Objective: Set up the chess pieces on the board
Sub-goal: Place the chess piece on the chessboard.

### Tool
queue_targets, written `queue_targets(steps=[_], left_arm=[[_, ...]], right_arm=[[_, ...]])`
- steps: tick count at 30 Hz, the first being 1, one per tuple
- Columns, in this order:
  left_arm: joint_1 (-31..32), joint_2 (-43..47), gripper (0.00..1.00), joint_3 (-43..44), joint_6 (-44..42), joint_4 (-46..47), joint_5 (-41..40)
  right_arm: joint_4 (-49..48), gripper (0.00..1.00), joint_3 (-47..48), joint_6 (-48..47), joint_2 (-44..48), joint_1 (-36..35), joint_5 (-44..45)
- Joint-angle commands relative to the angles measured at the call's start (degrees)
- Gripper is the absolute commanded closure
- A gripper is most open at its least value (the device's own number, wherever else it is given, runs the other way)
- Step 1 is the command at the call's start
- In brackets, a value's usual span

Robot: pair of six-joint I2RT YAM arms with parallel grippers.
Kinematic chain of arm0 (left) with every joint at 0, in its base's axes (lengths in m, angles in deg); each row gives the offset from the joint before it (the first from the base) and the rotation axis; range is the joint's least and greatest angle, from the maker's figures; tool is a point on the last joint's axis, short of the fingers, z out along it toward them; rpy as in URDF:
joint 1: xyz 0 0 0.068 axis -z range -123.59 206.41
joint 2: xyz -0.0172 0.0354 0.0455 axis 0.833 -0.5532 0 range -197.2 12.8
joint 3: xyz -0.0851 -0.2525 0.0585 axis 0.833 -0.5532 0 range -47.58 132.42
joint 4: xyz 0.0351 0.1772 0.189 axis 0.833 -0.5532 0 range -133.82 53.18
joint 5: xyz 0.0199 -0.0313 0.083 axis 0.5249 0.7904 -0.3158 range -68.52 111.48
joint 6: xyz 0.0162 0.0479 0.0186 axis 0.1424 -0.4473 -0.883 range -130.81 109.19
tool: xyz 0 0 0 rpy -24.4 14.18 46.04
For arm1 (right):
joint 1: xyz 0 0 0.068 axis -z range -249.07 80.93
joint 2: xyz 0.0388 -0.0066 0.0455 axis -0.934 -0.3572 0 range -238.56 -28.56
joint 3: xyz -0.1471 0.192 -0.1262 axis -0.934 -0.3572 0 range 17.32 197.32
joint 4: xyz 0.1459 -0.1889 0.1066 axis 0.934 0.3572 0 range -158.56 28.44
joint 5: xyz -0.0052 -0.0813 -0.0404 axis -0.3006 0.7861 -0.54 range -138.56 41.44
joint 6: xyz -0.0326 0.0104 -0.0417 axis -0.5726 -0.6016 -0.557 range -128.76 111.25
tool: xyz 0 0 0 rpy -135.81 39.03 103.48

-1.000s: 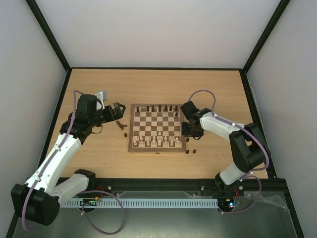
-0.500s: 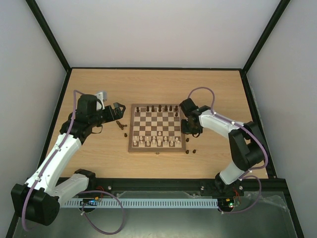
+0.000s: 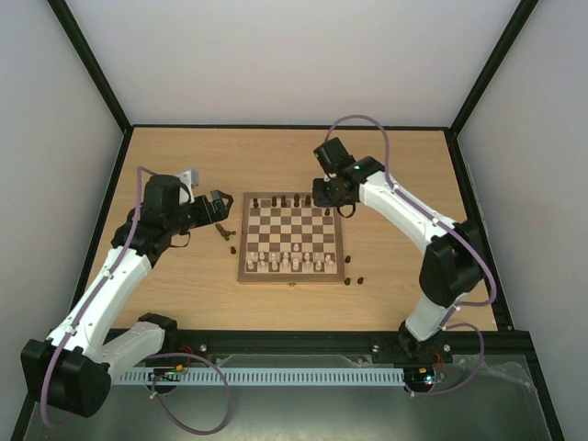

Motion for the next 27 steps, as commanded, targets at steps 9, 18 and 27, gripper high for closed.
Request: queue_targets(steps=[9, 18, 27], left_arm=[[-1.5, -0.79, 0.0, -0.3, -1.48, 0.56, 0.44], [-2.22, -0.91, 0.01, -0.5, -1.67, 0.87, 1.11], [-2.56, -1.19, 0.0, -0.46, -1.61, 0.97, 1.47]], right_arm=[[6.56, 0.9, 7.92, -2.66, -14.65, -1.13, -0.11], [5.34, 0.9, 11.14, -2.75, -18.76, -1.13, 0.28], [5.35, 0.9, 12.13, -2.93, -21.26, -1.13, 1.45]])
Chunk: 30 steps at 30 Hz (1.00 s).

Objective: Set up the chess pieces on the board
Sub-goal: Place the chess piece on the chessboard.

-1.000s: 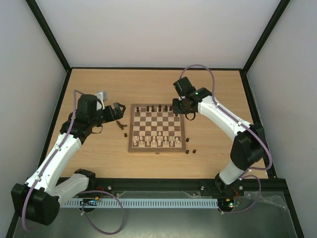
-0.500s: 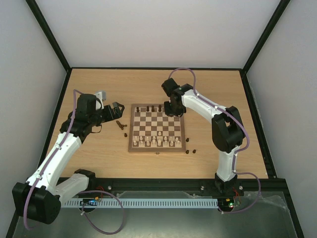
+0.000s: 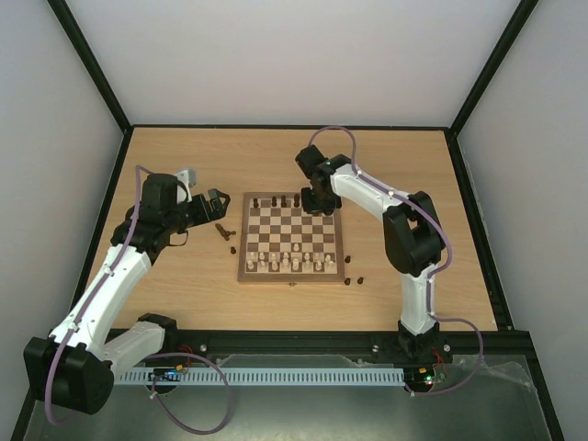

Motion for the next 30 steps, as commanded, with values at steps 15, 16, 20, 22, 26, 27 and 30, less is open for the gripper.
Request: queue_targets(steps=[15, 16, 20, 22, 26, 27, 30], left_arm=[[-1.1, -0.29, 0.0, -0.6, -0.79, 0.96, 1.16], [-1.11, -0.26, 0.0, -0.58, -0.8, 0.98, 1.18], [-1.24, -0.4, 0.01, -0.59, -0.83, 1.05, 1.28], [-1.2, -0.32, 0.01, -0.6, -0.85, 1.05, 1.27], [-1.2, -0.3, 0.0, -0.54, -0.79, 0.96, 1.28], [-1.2, -0.32, 0.0, -0.6, -0.85, 0.93, 1.31], [-1.2, -0.18, 0.01, -0.57, -0.83, 0.77, 1.28]], right_arm=[[1.64, 0.82, 3.4, -0.66, -4.09, -0.36, 2.64], [1.53, 0.81, 3.4, -0.73, -4.12, -0.36, 2.65], [1.82, 0.81, 4.15, -0.9, -4.71, -0.36, 2.95], [1.83, 0.81, 4.15, -0.92, -4.75, -0.36, 2.95], [2.11, 0.78, 3.9, -0.62, -3.45, -0.36, 2.58], [2.2, 0.78, 3.66, -0.59, -2.58, -0.36, 2.32], [2.46, 0.74, 2.47, -0.32, 1.35, -0.49, 2.18]])
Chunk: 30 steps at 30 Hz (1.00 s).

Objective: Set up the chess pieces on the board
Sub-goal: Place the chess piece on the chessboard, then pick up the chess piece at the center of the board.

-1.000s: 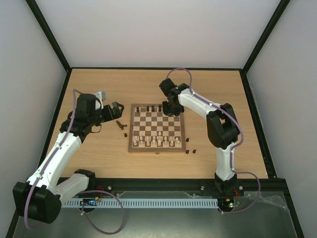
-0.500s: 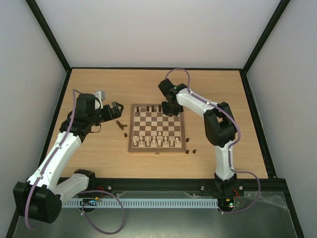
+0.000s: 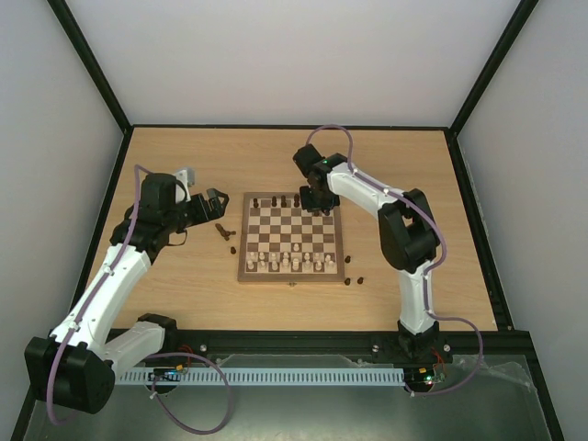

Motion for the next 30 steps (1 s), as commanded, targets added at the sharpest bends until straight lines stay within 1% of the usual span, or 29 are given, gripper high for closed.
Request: queue_targets(steps=[1, 4, 8, 12, 15, 18, 22, 30], left_arm=[[-0.32, 0.05, 0.0, -0.53, -0.44, 0.67, 0.82], [-0.32, 0.43, 0.01, -0.44, -0.25, 0.53, 0.88], [-0.32, 1.26, 0.01, -0.2, -0.02, 0.22, 1.68], [-0.32, 1.8, 0.0, -0.08, 0.09, -0.08, 2.32], [-0.32, 2.07, 0.0, -0.08, 0.07, -0.11, 2.73], [-0.32, 2.18, 0.0, -0.07, 0.16, 0.15, 3.54], [-0.32, 2.09, 0.0, -0.07, 0.12, 0.14, 4.02], [-0.32, 2.6, 0.01, -0.24, 0.36, -0.17, 3.81]], right_arm=[[2.7, 0.72, -0.98, 0.0, 6.38, -0.6, -0.05], [2.63, 0.65, -4.89, 0.48, 12.71, -0.84, 0.12], [2.94, 0.55, -14.4, 1.97, 23.15, -0.87, 2.05], [2.18, 0.53, -25.76, 4.86, 31.93, -0.89, 3.11], [1.14, 0.53, -32.95, 7.36, 35.86, -0.89, 2.58], [-1.34, 0.55, -38.49, 9.18, 38.24, -0.89, 0.93], [-4.06, 0.58, -42.8, 10.2, 38.68, -0.89, -0.49], [-8.67, 0.63, -45.39, 9.37, 34.58, -0.89, -2.34]])
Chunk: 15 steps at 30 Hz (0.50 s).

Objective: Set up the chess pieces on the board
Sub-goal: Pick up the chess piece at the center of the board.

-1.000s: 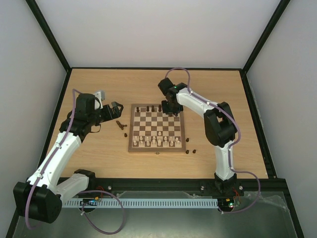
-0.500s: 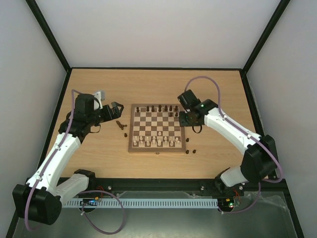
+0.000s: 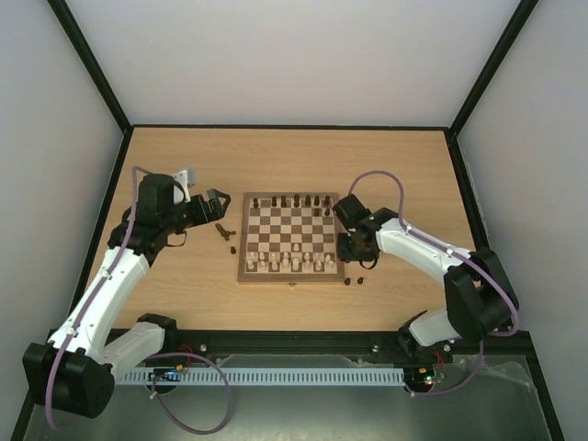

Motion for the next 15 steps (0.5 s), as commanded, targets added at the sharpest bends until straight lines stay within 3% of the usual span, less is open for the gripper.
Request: queue_targets(steps=[1, 15], left_arm=[[-0.3, 1.23, 0.0, -0.33, 0.38, -0.17, 0.73], [-0.3, 0.51, 0.0, -0.43, 0.65, 0.5, 0.79]], right_arm=[[-2.62, 0.64, -1.37, 0.11, -2.65, -0.26, -1.04], [-3.17, 0.72, -2.04, -0.5, -4.97, 1.09, 1.5]])
